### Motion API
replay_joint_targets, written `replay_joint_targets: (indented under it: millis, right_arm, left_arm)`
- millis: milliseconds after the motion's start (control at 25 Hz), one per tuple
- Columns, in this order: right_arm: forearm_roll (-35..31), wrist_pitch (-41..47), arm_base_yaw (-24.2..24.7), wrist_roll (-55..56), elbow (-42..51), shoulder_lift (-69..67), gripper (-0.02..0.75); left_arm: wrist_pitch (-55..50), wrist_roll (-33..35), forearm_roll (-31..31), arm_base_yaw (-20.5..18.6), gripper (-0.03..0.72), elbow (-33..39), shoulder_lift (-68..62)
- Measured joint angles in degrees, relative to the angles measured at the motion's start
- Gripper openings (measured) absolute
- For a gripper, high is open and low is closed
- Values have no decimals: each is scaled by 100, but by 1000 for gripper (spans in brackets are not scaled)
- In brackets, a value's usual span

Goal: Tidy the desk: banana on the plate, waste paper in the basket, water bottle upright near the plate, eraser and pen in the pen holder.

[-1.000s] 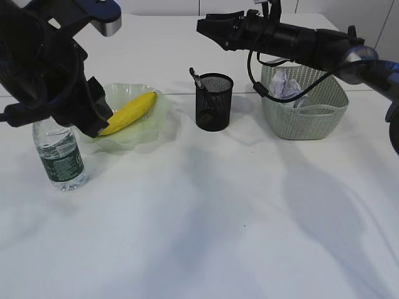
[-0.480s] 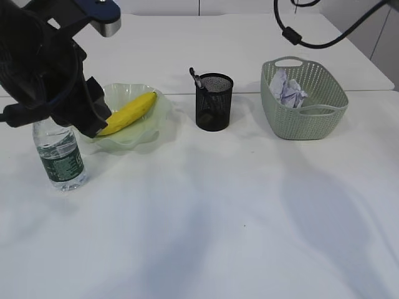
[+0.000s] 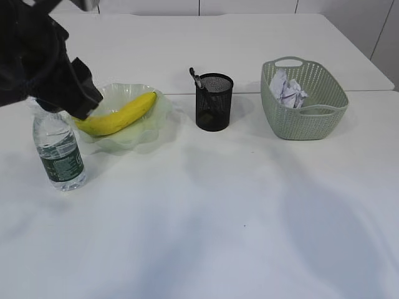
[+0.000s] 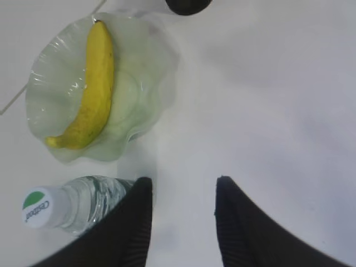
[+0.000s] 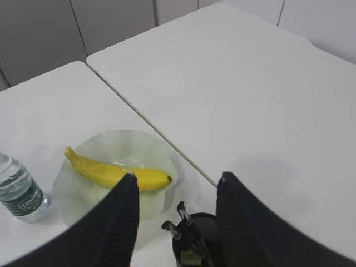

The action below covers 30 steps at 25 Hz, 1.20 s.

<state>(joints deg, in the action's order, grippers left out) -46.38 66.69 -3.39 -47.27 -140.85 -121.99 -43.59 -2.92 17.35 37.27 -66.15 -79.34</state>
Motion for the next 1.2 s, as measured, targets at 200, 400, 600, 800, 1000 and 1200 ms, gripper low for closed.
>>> replay_joint_targets:
  millis: [200,400,600,800,1000,1200]
  right_arm:
    - [905,372,0,1463,-34,643,344]
    - [1943,557,0,2899,-34,1103,343]
    - [2251,592,0,3352,256,1595,342]
    - [2392,600,0,3399,726,2190,341]
    - [2815,600,0,3399,1503,2984,340]
    - [3167,600,0,3399,2566,3844,339]
  left_arm:
    - [-84,-143,58,-12,272,0,469]
    - [-221,-306,70,-287,272,0,945]
    - [-419,-412,70,-452,272,0,1484]
    - [-775,-621,57,-452,272,0,2107]
    - [-1512,-896,69,-452,272,0,2730]
    - [-2025,-1311,233,-452,272,0,3522]
